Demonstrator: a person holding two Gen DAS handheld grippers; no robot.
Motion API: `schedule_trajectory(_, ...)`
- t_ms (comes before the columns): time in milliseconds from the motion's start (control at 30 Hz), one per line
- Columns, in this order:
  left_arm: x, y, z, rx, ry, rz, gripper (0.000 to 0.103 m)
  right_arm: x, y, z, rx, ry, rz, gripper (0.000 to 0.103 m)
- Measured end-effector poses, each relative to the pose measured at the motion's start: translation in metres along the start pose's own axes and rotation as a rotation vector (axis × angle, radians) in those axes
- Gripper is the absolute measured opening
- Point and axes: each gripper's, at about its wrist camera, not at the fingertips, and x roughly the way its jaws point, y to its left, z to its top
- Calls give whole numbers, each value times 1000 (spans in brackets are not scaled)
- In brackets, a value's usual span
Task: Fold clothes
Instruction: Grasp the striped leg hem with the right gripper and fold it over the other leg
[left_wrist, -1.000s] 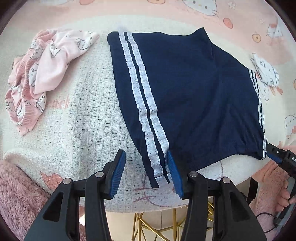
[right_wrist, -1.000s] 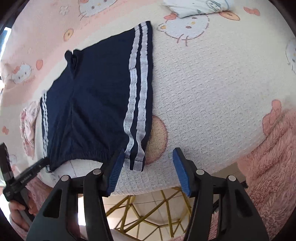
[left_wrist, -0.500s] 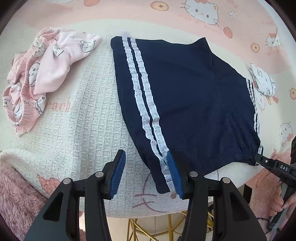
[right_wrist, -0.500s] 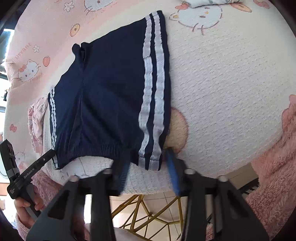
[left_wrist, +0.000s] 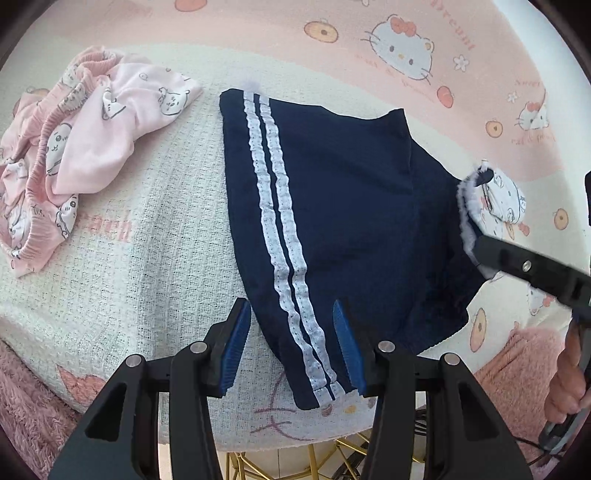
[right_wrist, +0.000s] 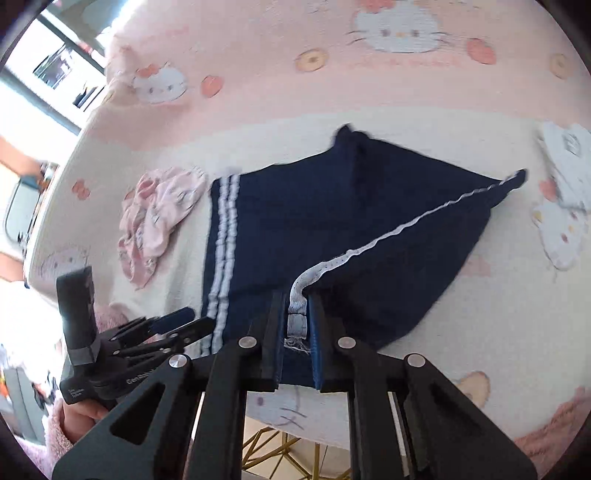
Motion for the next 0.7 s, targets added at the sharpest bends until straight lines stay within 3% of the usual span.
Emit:
schedule_trajectory(167, -6, 29, -10, -70, 7, -36, 49, 60, 30, -19, -46, 175, 22, 11)
schedule_trajectory(233, -10, 39, -15, -95, 6, -69, 49, 76, 28, -29, -22, 252, 31, 21)
schedule_trajectory(300, -7, 34, -6, -123, 11, -142, 49, 66, 21, -34, 24, 217, 81, 27)
schedule_trajectory(367, -6, 29, -3, -133, 10, -229, 49, 32, 10, -36, 64, 99, 94, 28)
schedule_trajectory(467, 1, -2, 6, -26, 18, -291, 49, -12, -15, -40, 139, -47, 99, 44)
schedule_trajectory(500, 5, -16, 14, 7, 29, -291, 49, -16, -23, -41, 145, -56, 75, 47)
schedule_trajectory(567, 10, -41, 34, 37, 71, -255, 49, -9, -34, -43, 109, -1, -54, 47)
schedule_trajectory(633, 19, -37, 33, 2, 111, -253, 49, 4, -39, -50, 70, 60, -146, 48)
schedule_trajectory(700, 30, -36, 33, -28, 139, -265, 49, 15, -43, -60, 60, 111, -145, 47)
